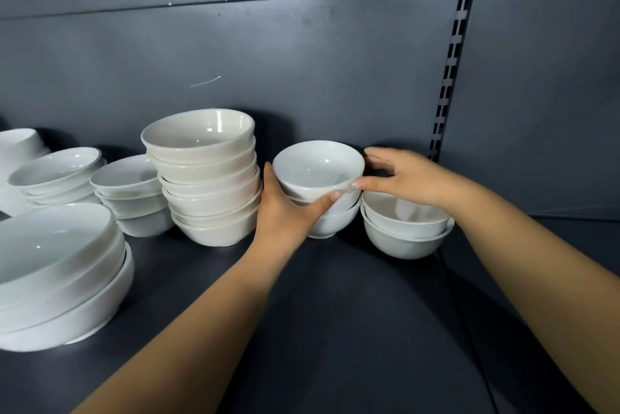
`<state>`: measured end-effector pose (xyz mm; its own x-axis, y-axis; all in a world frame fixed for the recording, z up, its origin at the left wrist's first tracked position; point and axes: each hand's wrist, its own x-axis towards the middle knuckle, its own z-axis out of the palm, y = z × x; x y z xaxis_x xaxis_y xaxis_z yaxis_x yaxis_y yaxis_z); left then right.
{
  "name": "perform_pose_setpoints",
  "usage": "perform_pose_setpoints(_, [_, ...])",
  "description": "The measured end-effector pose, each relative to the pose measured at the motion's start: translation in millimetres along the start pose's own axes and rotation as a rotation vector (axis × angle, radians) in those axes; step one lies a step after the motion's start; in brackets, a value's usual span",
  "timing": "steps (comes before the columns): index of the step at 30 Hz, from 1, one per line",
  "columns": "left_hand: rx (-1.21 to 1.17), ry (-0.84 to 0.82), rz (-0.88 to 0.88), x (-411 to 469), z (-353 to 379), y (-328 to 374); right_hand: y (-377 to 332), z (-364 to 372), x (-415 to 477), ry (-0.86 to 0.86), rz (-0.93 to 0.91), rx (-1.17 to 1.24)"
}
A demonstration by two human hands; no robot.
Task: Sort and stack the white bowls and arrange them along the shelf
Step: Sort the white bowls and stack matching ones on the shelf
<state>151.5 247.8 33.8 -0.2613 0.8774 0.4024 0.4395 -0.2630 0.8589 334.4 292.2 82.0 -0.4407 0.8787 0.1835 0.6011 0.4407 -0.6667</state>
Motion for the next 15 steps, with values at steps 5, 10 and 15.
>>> perform_pose_setpoints(5, [-0.021, 0.039, 0.037, -12, -7, 9, 16, -7, -43, 0.238, 0.106, 0.019])
perform_pose_setpoints(10, [0.007, 0.139, 0.330, -42, -11, 25, 41, -2, -71, 0.284, 0.225, 0.159])
perform_pose_setpoints(15, [-0.021, -0.251, 0.061, -61, 11, 26, 45, 13, -79, 0.259, 0.243, 0.363])
